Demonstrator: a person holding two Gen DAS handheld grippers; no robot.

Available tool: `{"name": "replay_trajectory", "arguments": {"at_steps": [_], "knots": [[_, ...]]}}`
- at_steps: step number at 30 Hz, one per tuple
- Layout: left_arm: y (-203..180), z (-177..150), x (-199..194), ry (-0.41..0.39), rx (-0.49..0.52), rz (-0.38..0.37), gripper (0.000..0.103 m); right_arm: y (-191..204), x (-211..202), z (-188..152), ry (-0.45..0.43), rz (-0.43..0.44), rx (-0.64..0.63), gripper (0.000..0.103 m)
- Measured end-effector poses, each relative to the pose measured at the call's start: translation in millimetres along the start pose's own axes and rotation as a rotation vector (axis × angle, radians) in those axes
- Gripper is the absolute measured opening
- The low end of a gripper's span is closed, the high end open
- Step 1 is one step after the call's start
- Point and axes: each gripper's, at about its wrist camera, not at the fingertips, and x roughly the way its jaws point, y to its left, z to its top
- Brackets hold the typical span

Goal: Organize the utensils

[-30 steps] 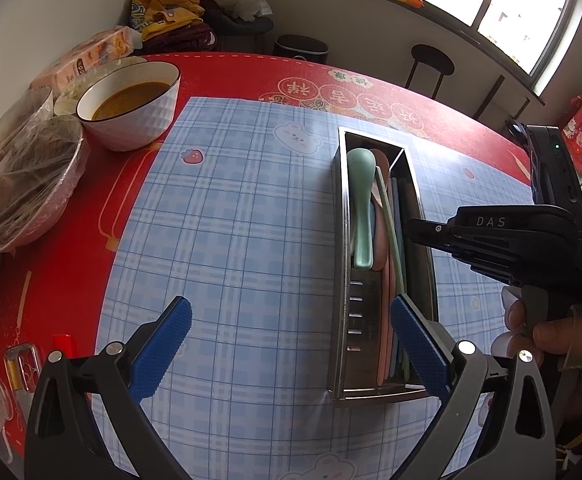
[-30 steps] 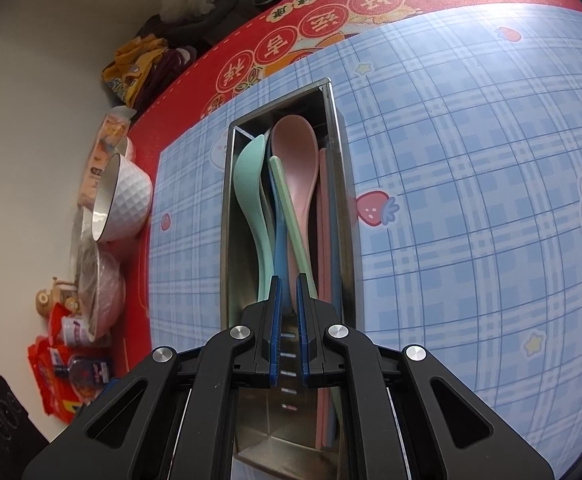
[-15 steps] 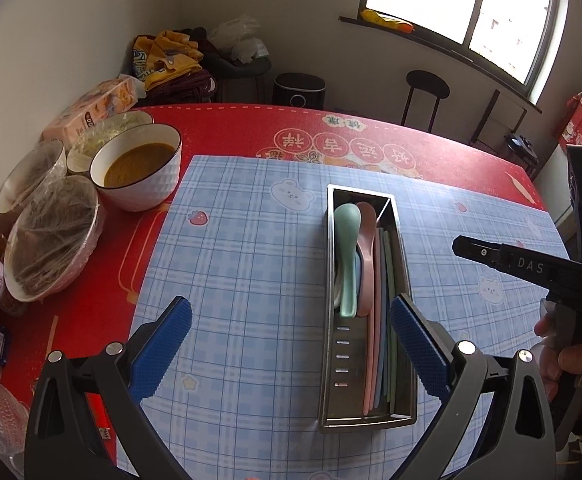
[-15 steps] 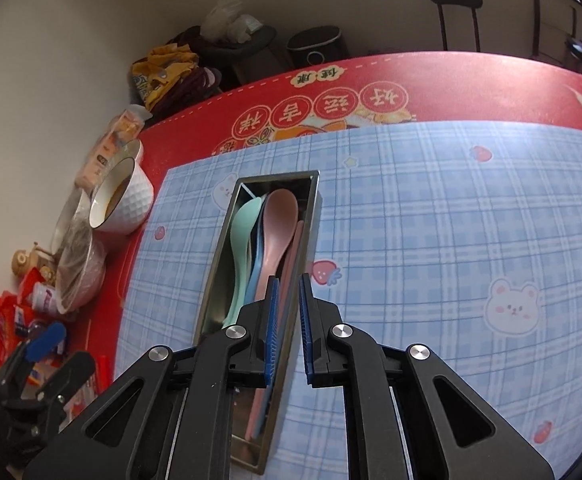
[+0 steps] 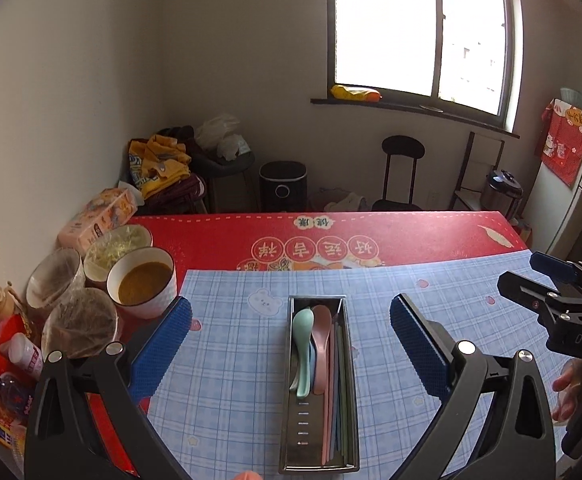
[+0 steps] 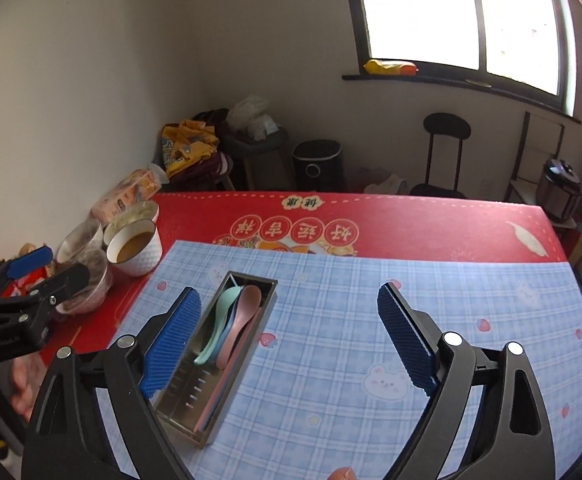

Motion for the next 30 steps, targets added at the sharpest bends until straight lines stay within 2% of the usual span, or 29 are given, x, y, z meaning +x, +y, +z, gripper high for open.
{"name": "replay_trajectory", "arguments": {"at_steps": [5,10,15,30], "knots": [[-21,14,-23,-0.053,0.039,-0.044,0.097,-12,-41,3,-0.074,-0.036,0.028,0.087],[-40,18,-38,-0.082,0.077,-0.059,0.097,-21,-73,3,-0.134,-0.063,0.056,0.087],[-46,16,-46,-0.092,0.069,-0.060,0.097,-29,-95,1,-0.184,-0.104,0.056,0.087],[-48,16,-49,-0.086,0.057,-0.044,0.097,-37,-103,-3,-0.205,-0.127,0.076,0.087]]}}
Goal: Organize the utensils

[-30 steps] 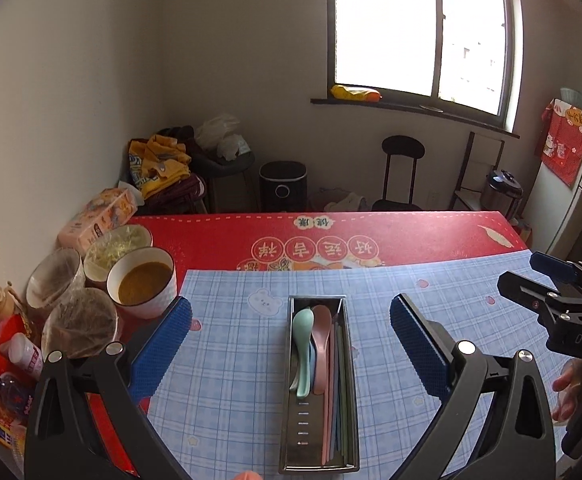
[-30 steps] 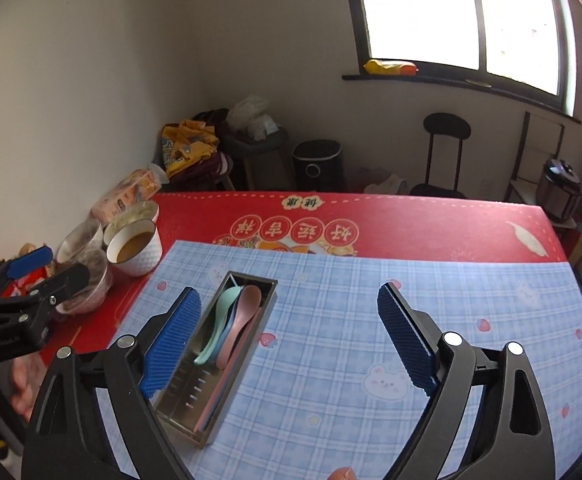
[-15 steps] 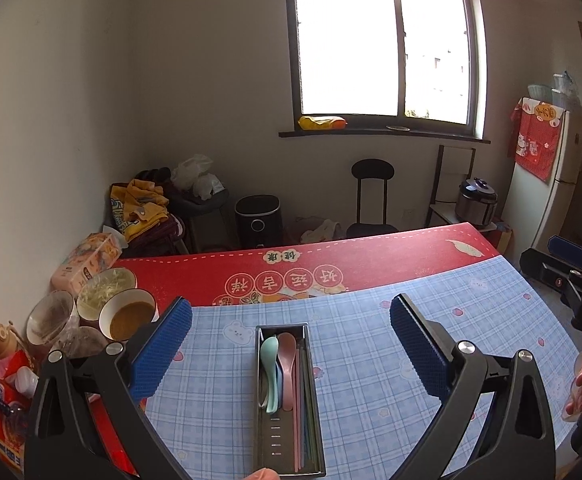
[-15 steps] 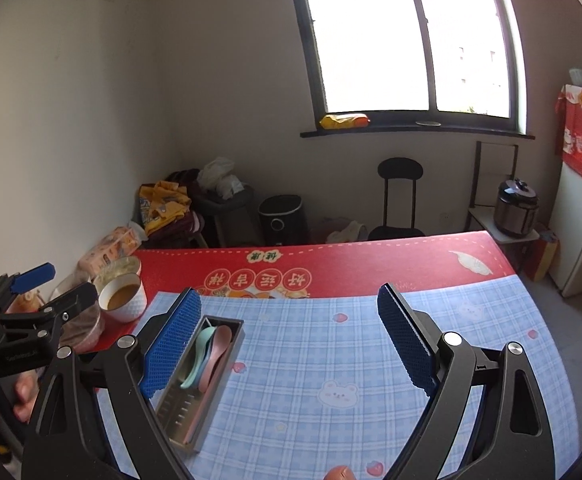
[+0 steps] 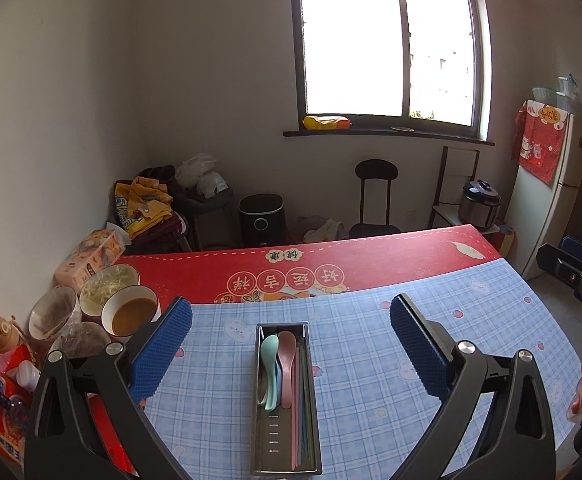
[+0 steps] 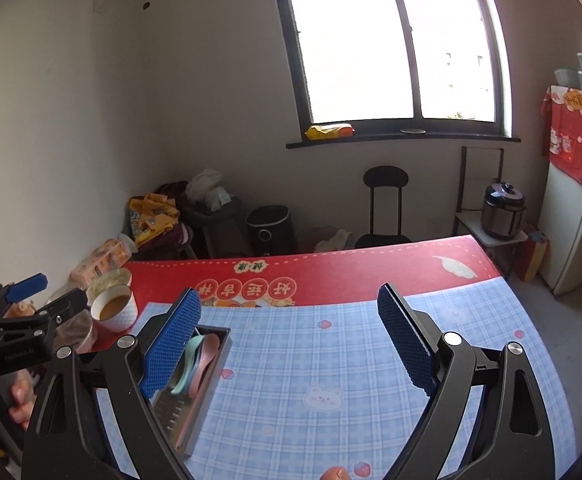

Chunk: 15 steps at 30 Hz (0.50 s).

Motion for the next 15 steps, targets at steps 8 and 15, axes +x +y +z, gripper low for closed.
{"name": "replay_trajectory", "arguments": {"at_steps": [8,15], "knots": [[3.0,-1.3,0.3,0.009,-0.006,-0.002,0.097,2.8,0.9,-2.4,0.008,0.000,-0.005,0.087],[5.5,-3.7,0.7,0.007,-0.018,-0.013,0.097,5.3,3.1,-2.8,0.013,0.001,-0.010,0.087]]}}
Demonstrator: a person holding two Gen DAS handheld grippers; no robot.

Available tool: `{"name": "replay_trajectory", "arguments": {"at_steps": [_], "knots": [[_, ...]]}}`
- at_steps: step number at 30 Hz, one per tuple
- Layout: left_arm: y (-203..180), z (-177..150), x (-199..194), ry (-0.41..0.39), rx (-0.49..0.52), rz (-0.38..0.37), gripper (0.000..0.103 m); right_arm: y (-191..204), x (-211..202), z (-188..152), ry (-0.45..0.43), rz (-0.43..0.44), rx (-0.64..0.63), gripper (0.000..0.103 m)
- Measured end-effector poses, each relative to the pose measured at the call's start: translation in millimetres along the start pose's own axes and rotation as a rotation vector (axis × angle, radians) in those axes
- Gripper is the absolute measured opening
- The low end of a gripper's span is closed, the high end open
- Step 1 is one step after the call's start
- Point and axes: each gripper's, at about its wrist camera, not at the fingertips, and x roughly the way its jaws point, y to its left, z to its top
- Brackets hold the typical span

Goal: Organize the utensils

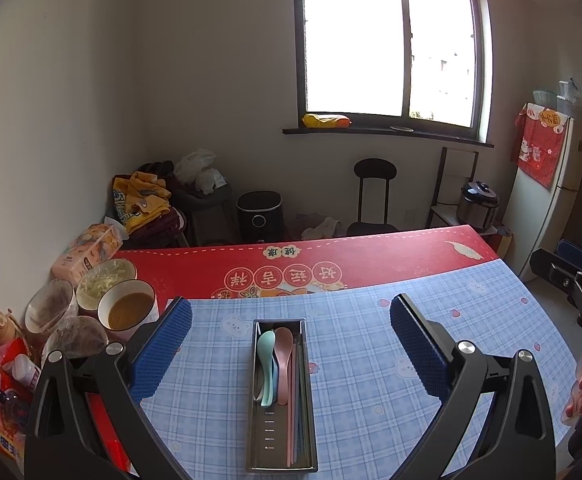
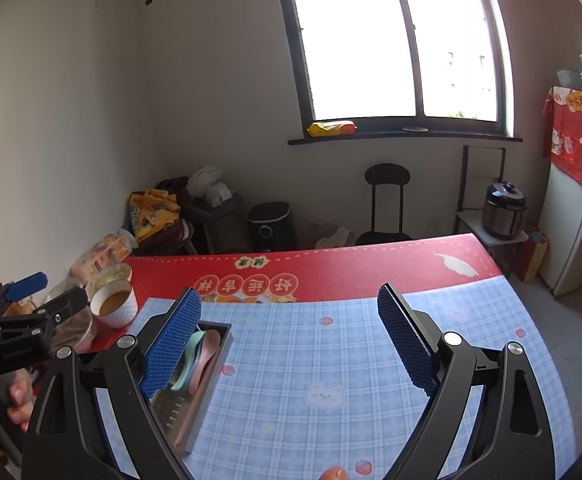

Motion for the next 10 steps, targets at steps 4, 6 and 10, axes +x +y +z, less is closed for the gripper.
{"name": "replay_trajectory", "arguments": {"at_steps": [4,6,10], "knots": [[0.5,-0.2,-0.6,-0.002,0.007,0.005,0.097,1.7,-0.2,-0.1,0.000,0.000,-0.006,0.087],[-0.4,0.3,-0.8,-0.004,0.010,0.016,0.097,2.4,0.0,-0.2,0.002,0.000,-0.006,0.087],[0.0,-0.3,-0.8,-0.005,0.011,0.021,0.097,2.7,-0.2,-1.2,0.002,-0.004,-0.008,0.087]]}}
